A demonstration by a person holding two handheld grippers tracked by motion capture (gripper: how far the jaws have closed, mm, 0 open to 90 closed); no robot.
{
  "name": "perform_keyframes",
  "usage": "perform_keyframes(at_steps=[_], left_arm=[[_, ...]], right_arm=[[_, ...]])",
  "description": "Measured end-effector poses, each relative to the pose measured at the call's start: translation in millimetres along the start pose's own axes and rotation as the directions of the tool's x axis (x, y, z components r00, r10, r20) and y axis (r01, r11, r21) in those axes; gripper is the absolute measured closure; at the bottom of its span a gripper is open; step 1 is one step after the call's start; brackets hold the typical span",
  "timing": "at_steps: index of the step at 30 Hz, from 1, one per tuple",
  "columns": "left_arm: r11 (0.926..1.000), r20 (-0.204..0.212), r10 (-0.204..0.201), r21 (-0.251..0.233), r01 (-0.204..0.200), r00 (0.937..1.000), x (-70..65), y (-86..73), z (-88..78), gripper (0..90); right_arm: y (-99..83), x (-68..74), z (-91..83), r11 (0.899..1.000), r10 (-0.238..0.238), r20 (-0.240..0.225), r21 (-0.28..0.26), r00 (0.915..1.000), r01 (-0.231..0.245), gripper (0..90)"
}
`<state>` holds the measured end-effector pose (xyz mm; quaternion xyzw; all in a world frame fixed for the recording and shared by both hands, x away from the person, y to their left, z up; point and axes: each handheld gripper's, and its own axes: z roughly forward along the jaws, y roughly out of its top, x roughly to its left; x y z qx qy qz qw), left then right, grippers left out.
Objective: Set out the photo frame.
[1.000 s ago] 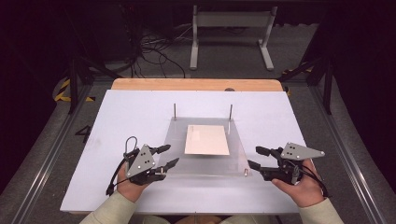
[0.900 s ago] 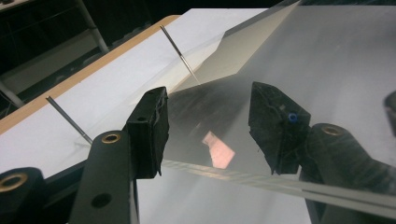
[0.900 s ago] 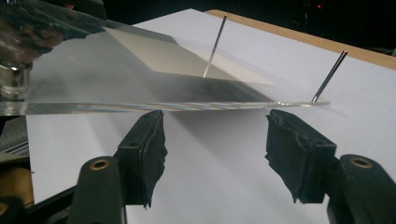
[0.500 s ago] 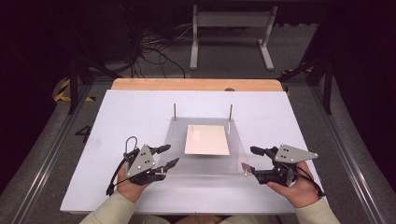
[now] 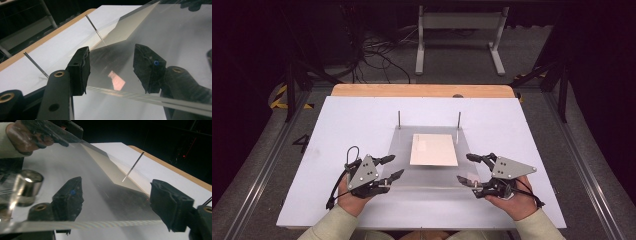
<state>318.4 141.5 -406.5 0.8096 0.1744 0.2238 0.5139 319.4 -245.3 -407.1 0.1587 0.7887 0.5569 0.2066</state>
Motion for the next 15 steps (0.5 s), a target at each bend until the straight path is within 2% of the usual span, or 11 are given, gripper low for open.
perform_keyframes(at_steps=[3,6,11,15], left_arm=[[1.0,0.0,0.001,0.001,-0.001,1.0,-0.3,0.2,0.1,47.1],[1.0,0.001,-0.004,0.0,0.004,1.0,0.1,0.4,-0.3,47.3],[0.9998,-0.001,-0.017,-0.009,0.017,0.9999,0.4,0.6,-0.3,47.3],[0.9998,-0.008,-0.02,-0.006,0.02,0.9998,0.2,2.4,-1.1,47.9]], right_arm=[[-0.6,-1.2,2.9,1.0,0.001,-0.002,0.018,1.0,-0.001,36.8],[-0.3,-2.1,3.2,1.0,-0.007,0.011,0.007,0.9999,0.007,44.7],[-0.4,-3.5,2.4,1.0,-0.02,0.015,-0.005,0.9997,0.02,49.0],[2.7,-2.3,2.4,0.998,-0.06,0.036,0.012,0.9975,0.06,53.3]])
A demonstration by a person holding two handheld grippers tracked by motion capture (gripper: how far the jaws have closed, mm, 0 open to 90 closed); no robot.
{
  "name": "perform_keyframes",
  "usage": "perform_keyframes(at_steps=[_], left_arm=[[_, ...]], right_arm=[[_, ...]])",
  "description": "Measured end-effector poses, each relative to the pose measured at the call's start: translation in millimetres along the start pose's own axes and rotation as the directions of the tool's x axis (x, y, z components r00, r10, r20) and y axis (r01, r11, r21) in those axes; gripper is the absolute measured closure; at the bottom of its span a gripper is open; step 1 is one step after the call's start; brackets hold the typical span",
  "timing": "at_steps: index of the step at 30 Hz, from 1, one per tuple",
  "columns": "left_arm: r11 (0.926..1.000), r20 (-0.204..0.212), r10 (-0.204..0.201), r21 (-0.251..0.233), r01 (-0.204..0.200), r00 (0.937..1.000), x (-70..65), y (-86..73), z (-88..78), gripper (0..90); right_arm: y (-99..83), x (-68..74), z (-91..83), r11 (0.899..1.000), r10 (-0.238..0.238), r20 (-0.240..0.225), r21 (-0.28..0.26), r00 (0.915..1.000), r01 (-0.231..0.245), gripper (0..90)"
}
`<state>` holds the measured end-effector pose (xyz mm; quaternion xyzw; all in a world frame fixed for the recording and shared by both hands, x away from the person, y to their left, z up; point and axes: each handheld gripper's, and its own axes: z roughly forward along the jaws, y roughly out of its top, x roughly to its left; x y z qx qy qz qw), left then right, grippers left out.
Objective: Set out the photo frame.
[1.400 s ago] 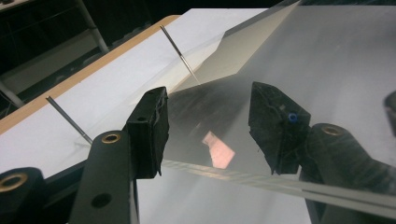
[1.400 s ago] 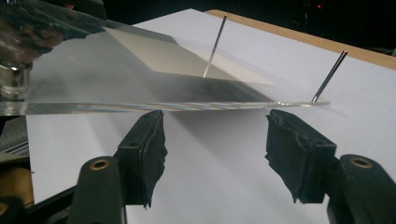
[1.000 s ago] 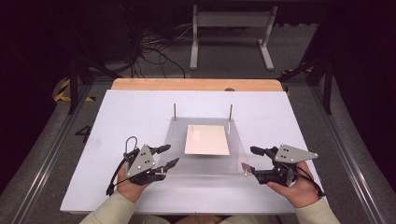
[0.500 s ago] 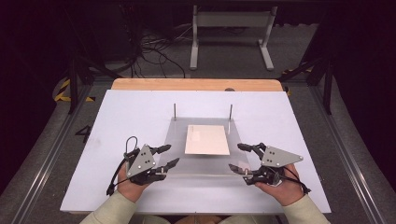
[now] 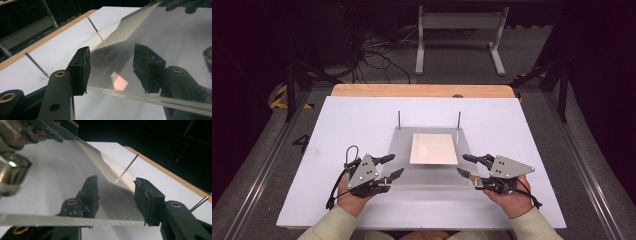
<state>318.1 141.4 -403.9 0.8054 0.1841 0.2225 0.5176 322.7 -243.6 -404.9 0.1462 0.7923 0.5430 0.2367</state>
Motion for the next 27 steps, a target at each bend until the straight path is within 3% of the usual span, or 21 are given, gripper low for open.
perform_keyframes(at_steps=[3,13,22,27], left_arm=[[0.9999,-0.015,0.015,0.003,-0.015,0.9998,0.0,3.4,-0.9,49.3],[0.9996,-0.041,0.022,-0.015,-0.022,0.9989,6.2,22.7,-2.1,52.1],[0.9971,-0.068,0.008,-0.075,-0.013,0.9976,14.7,45.7,-6.7,53.1],[0.992,-0.073,-0.005,-0.126,-0.004,0.9973,18.2,57.7,-12.6,53.8]], right_arm=[[3.0,0.0,0.1,1.0,-0.015,0.01,0.006,0.9998,0.015,54.8],[18.5,-11.4,-1.4,1.0,0.008,0.041,0.012,0.9991,-0.008,55.5],[40.5,-24.0,-5.7,1.0,0.022,0.071,-0.021,0.9972,-0.02,55.4],[52.9,-28.1,-9.1,0.998,0.005,0.099,-0.062,0.995,0.002,55.4]])
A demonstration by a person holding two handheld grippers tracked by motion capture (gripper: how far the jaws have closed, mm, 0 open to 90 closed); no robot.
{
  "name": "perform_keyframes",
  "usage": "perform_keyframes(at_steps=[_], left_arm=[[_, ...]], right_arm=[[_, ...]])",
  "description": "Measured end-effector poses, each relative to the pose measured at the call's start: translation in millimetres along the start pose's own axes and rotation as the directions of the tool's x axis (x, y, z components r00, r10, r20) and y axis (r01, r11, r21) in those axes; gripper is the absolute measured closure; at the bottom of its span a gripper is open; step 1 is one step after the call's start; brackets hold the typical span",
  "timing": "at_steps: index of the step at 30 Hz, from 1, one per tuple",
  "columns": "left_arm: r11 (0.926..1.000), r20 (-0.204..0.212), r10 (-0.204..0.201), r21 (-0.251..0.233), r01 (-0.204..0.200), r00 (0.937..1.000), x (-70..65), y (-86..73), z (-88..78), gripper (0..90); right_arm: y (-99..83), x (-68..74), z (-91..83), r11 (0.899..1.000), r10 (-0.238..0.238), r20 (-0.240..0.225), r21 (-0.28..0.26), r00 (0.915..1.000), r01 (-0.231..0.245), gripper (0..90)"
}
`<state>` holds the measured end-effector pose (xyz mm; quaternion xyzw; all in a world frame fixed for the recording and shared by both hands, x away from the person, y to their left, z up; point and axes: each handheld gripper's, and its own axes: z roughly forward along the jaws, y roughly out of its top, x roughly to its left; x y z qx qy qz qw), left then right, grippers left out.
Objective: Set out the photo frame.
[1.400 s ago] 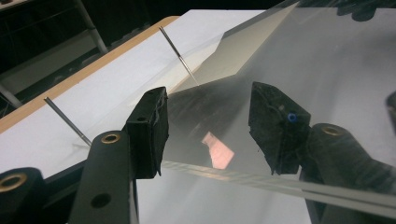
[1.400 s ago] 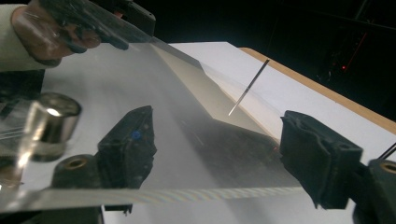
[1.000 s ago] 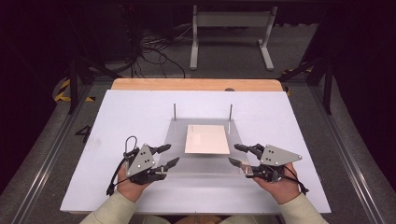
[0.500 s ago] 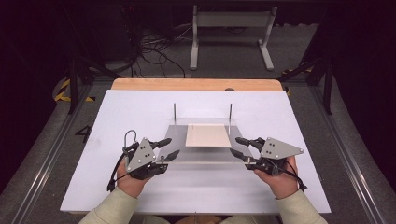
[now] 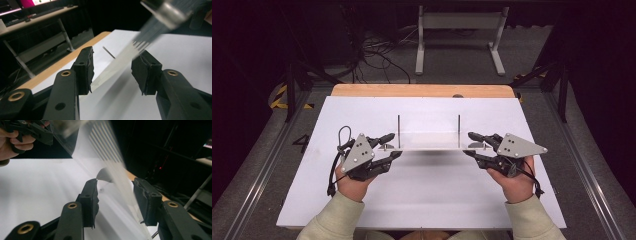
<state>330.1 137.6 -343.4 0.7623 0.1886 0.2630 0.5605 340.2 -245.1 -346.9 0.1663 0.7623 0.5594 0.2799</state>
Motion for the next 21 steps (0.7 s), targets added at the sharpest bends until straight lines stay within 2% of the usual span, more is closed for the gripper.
perform_keyframes(at_steps=[6,12,14,17,21], left_arm=[[0.9985,-0.021,-0.006,-0.054,0.004,0.9998,0.4,10.6,-6.1,55.5],[0.9958,-0.055,0.008,-0.09,-0.013,0.9985,-3.3,21.2,-13.8,57.2],[0.9947,-0.069,0.014,-0.101,-0.021,0.9975,-5.8,24.8,-16.7,57.8],[0.9935,-0.065,0.001,-0.113,-0.008,0.9979,-9.2,29.3,-21.3,58.4],[0.9924,-0.045,-0.018,-0.122,0.013,0.9988,-12.0,36.1,-27.1,58.7]], right_arm=[[13.5,1.8,-3.8,0.998,-0.032,0.048,-0.045,0.9983,0.034,55.5],[24.1,6.6,-7.2,0.994,-0.068,0.096,-0.074,0.993,0.076,55.5],[28.5,8.6,-10.0,0.994,-0.069,0.105,-0.081,0.9921,0.078,55.3],[34.8,12.1,-14.4,0.994,-0.072,0.112,-0.078,0.9911,0.081,54.7],[42.4,15.5,-21.1,0.997,-0.04,0.098,-0.064,0.9943,0.047,54.3]])
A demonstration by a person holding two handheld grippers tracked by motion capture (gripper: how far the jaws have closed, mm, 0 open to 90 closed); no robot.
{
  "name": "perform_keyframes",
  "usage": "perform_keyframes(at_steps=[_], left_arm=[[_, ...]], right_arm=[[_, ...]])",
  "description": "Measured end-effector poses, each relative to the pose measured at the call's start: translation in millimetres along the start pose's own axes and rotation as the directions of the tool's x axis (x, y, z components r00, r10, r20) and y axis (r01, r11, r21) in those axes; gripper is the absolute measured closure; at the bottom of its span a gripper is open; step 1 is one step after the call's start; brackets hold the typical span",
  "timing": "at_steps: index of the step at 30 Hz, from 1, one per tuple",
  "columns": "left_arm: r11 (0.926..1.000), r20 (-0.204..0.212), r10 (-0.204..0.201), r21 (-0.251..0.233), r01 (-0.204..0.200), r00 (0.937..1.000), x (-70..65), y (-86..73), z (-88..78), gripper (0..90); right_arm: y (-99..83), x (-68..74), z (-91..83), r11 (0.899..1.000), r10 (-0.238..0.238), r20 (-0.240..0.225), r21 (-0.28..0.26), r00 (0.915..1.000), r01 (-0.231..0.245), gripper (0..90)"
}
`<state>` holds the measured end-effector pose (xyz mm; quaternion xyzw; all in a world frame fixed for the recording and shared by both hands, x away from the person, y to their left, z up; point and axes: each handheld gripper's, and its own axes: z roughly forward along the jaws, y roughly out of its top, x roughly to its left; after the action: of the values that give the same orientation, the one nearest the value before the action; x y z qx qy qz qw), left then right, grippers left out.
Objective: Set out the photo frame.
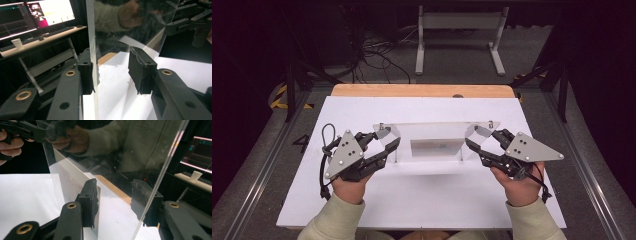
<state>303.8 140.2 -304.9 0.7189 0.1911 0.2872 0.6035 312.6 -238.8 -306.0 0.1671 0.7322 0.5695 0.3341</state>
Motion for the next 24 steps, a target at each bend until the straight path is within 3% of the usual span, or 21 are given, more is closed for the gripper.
perform_keyframes(at_steps=[7,14,18,24], left_arm=[[0.9993,0.021,-0.036,0.002,0.036,0.9991,-4.0,10.7,-8.7,58.5],[0.9953,0.053,-0.095,0.026,0.094,0.9941,-7.0,18.9,-13.5,58.5],[0.9897,0.069,-0.139,0.043,0.136,0.9879,-5.4,18.6,-11.7,58.7],[0.987,0.069,-0.154,0.056,0.151,0.9856,-2.0,14.6,-7.9,58.4]], right_arm=[[14.6,7.7,-10.2,0.999,0.026,0.0,0.03,0.9997,-0.026,54.2],[27.9,12.8,-22.5,0.998,0.06,-0.013,0.017,0.9981,-0.06,54.2],[28.6,12.9,-23.0,0.996,0.083,-0.027,0.023,0.9962,-0.083,54.3],[21.0,9.3,-16.3,0.994,0.106,-0.047,0.034,0.9933,-0.104,54.7]])
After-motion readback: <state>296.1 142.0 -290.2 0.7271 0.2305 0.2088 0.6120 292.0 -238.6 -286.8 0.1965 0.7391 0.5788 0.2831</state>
